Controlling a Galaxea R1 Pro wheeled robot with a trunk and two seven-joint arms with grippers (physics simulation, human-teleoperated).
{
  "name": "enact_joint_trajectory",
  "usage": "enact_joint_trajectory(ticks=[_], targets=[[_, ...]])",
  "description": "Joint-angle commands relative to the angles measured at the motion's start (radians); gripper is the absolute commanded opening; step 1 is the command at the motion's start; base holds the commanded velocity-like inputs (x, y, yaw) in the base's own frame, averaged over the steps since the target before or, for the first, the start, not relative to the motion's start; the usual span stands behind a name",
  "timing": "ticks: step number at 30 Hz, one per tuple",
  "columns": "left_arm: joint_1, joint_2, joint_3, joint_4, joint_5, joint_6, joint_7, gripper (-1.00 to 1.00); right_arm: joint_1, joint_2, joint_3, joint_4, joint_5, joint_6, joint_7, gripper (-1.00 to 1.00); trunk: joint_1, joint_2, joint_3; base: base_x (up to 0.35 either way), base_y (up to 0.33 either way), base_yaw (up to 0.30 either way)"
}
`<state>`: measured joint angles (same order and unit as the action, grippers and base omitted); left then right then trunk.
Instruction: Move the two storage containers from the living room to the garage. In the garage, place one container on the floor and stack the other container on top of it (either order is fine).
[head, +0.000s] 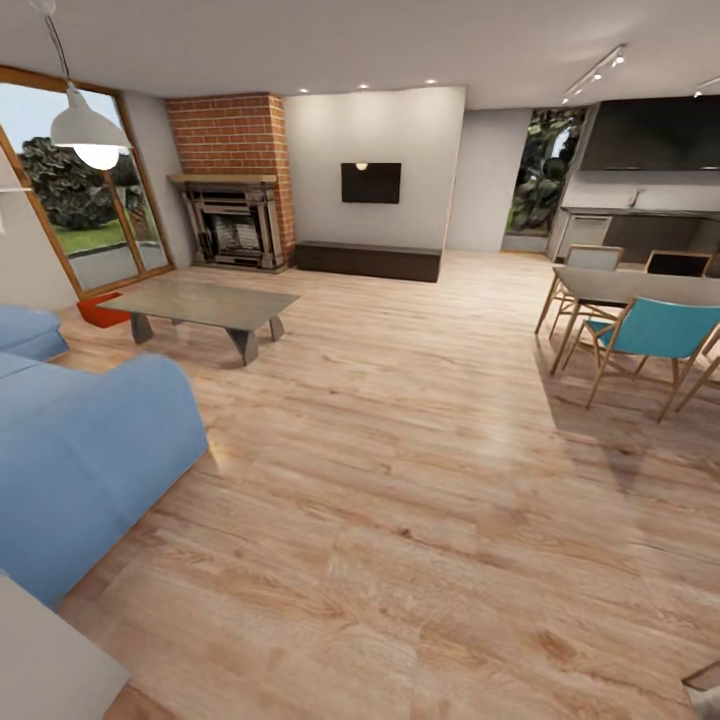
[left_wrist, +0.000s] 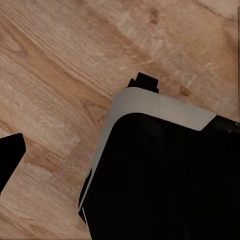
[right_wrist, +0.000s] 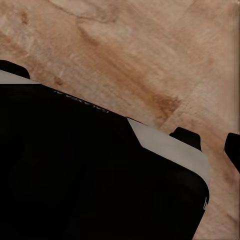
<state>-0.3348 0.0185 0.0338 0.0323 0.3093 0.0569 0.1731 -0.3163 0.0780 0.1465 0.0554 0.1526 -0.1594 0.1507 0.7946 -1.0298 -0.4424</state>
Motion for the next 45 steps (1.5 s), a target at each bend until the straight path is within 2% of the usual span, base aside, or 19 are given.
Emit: enact_joint_trajectory(ticks=[1, 20, 45], targets=[[-0.001, 0.0, 0.003, 0.001, 0.002, 0.001, 0.002, 1.0, -0.002, 0.0, 0.007, 0.004, 0.001, -0.008, 0.0, 1.0, 0.001, -0.001, -0.001, 0.339, 0.0, 0.0], [-0.001, 0.001, 0.004, 0.0, 0.005, 0.0, 0.002, 1.0, -0.001, 0.002, 0.007, 0.004, 0.002, -0.008, 0.0, 1.0, 0.001, -0.001, -0.001, 0.329, 0.0, 0.0], [-0.001, 0.002, 0.004, 0.0, 0.004, 0.0, 0.002, 1.0, -0.002, 0.0, 0.007, 0.004, 0.002, -0.008, 0.0, 1.0, 0.001, -0.001, -0.001, 0.229, 0.0, 0.0]])
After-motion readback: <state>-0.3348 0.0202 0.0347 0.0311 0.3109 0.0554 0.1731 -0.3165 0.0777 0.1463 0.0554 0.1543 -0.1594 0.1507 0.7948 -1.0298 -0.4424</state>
